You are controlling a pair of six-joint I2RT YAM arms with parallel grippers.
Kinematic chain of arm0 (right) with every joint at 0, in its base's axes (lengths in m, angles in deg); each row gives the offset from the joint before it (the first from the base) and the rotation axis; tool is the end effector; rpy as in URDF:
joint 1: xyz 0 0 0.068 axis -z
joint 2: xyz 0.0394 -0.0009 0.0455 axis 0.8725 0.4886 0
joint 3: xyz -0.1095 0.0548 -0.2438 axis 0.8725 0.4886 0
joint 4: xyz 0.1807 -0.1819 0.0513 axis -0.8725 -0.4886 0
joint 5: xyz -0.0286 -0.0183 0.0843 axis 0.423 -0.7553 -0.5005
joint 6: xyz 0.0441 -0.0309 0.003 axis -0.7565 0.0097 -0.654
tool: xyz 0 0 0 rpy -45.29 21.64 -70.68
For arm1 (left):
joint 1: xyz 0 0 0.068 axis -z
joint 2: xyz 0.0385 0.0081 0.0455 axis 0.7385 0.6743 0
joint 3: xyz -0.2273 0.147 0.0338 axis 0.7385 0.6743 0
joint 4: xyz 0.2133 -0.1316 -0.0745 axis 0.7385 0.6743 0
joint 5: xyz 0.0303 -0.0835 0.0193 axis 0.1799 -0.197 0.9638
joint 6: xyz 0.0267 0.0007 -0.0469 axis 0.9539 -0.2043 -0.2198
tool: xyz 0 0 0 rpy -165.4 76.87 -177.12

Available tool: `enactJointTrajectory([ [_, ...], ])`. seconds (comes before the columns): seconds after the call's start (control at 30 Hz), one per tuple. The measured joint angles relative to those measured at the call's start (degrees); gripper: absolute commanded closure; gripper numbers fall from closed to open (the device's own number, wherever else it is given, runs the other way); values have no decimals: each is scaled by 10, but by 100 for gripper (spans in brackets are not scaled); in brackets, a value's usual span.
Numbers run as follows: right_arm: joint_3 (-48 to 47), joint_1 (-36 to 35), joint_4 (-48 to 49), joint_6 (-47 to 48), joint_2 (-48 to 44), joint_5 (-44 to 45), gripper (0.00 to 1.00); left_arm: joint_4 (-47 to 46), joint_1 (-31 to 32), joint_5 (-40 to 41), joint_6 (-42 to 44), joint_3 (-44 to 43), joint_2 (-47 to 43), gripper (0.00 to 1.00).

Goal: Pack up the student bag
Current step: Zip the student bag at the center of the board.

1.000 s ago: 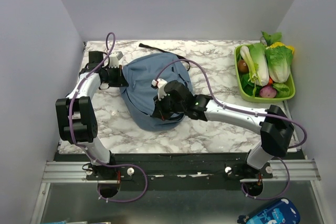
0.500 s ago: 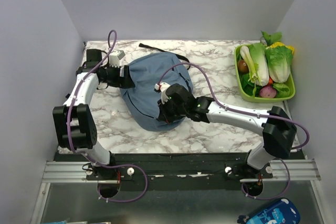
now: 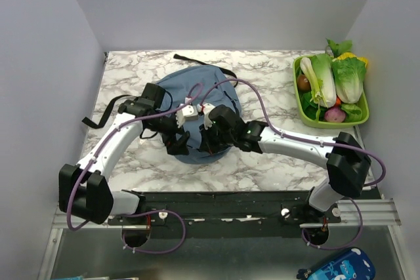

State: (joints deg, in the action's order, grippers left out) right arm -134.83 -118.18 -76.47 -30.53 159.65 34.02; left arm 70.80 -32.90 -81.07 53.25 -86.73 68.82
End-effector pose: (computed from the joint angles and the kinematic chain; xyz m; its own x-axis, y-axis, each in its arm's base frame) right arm 0.1890 0.3041 0.2480 -0.6152 -0.3847 -0.6881 -0.7291 0.6096 0.3111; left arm 0.2308 -0.0873 0.2815 -0.3946 0.5697 -0.7209 0.9168 0.2962 -0.2678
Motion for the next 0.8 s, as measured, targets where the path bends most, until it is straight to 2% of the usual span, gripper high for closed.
enactJointTrajectory([
  [0.13, 14, 14, 7, -18, -3, -5, 99, -8, 45, 18, 34, 33, -32, 1],
  [0.6, 55, 62, 46, -74, -14, -60, 100, -93, 67, 70, 85, 87, -21, 1],
  [0.73, 65, 73, 54, -86, -16, -74, 100, -108, 85, 78, 90, 87, -10, 12],
  [0.8, 66, 77, 55, -89, -17, -80, 99, -118, 91, 84, 91, 86, -5, 21],
])
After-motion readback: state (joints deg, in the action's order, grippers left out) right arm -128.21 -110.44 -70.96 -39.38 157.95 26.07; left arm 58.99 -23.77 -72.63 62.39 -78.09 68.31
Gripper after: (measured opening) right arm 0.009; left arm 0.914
